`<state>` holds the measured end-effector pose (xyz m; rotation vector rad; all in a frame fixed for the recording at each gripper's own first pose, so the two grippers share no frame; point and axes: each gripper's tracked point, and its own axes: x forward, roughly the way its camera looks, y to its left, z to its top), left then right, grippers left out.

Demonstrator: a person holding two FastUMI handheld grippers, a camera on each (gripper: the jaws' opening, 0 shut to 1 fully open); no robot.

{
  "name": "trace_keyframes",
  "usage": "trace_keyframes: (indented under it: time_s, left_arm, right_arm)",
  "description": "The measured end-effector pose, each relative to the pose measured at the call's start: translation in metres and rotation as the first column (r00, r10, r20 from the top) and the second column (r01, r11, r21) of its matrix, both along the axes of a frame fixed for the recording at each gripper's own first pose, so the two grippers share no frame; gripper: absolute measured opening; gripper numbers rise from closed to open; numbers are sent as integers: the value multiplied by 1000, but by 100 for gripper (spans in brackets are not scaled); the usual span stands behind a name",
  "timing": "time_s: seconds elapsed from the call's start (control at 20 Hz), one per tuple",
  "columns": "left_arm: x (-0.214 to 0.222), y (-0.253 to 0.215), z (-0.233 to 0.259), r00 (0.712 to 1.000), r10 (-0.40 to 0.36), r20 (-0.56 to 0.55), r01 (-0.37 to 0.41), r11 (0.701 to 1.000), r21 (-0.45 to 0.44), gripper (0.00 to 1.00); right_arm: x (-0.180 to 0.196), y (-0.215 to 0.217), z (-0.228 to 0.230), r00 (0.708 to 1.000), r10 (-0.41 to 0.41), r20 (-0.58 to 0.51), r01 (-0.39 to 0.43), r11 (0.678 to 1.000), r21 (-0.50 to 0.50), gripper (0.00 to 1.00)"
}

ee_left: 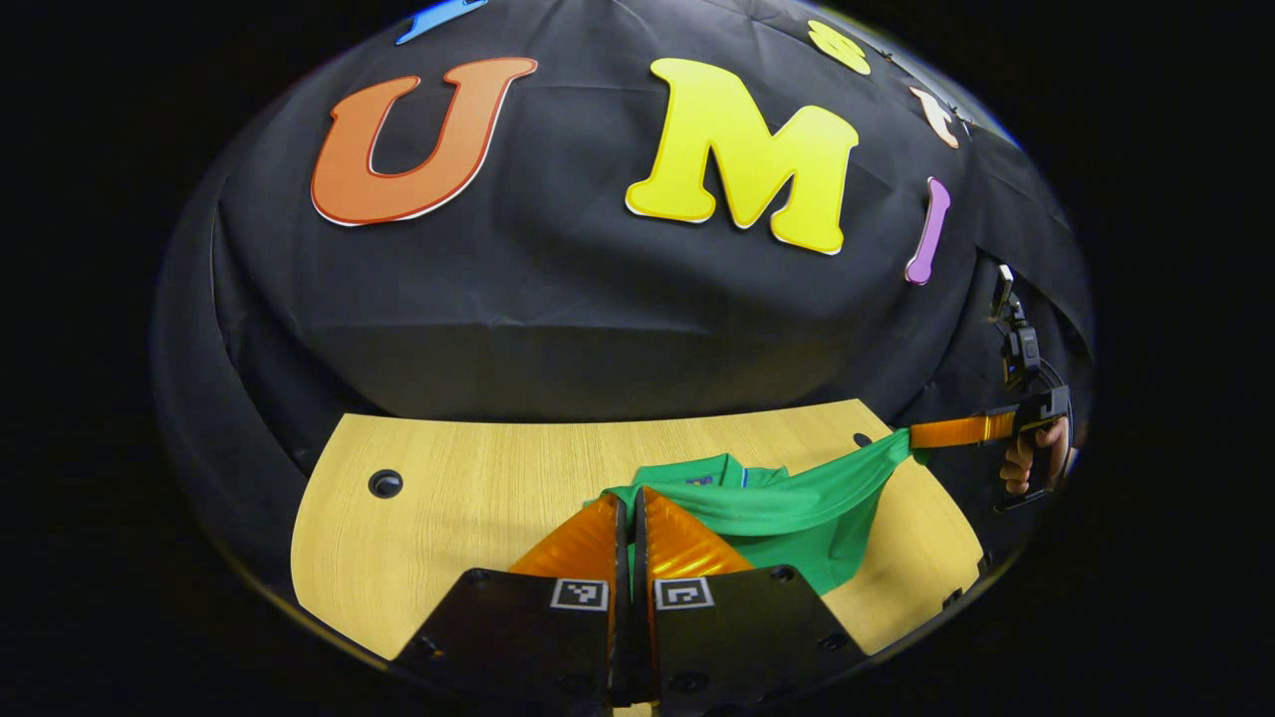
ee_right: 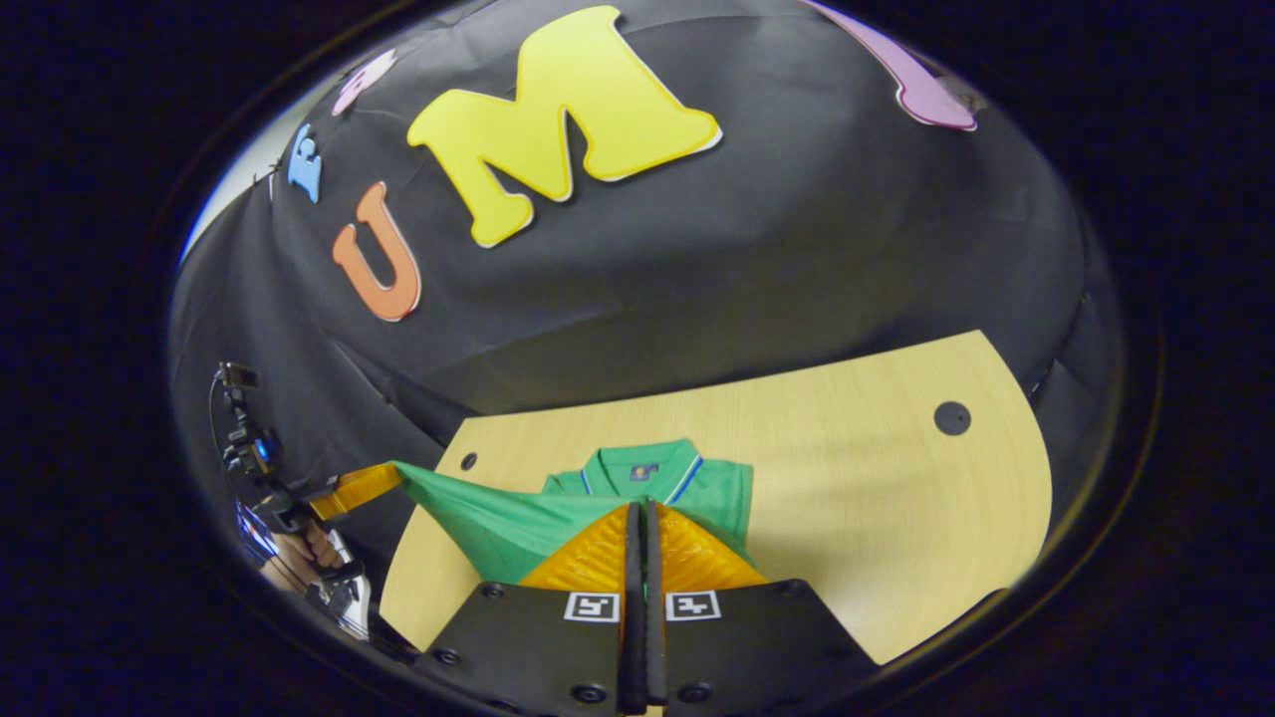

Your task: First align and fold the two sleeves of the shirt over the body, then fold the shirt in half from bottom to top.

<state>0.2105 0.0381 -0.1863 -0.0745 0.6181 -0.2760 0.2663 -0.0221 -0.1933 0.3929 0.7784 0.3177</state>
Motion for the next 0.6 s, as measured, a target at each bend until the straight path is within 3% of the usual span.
trace_keyframes:
  time_s: [0.1,0.4,0.6]
  left_arm:
    - [16,4,-13,1000,19,9,-19,1000,18,3]
    - [44,8,-72,991,126,-46,-129,990,-65,3]
    - [64,17,-105,988,148,-40,-150,988,-41,3]
  right_arm:
    - [18,-1,-10,1000,-10,23,10,1000,-17,0]
    - [53,-5,-60,999,-46,-13,46,999,-17,2]
    - [76,-7,-104,998,-60,-27,58,996,-71,2]
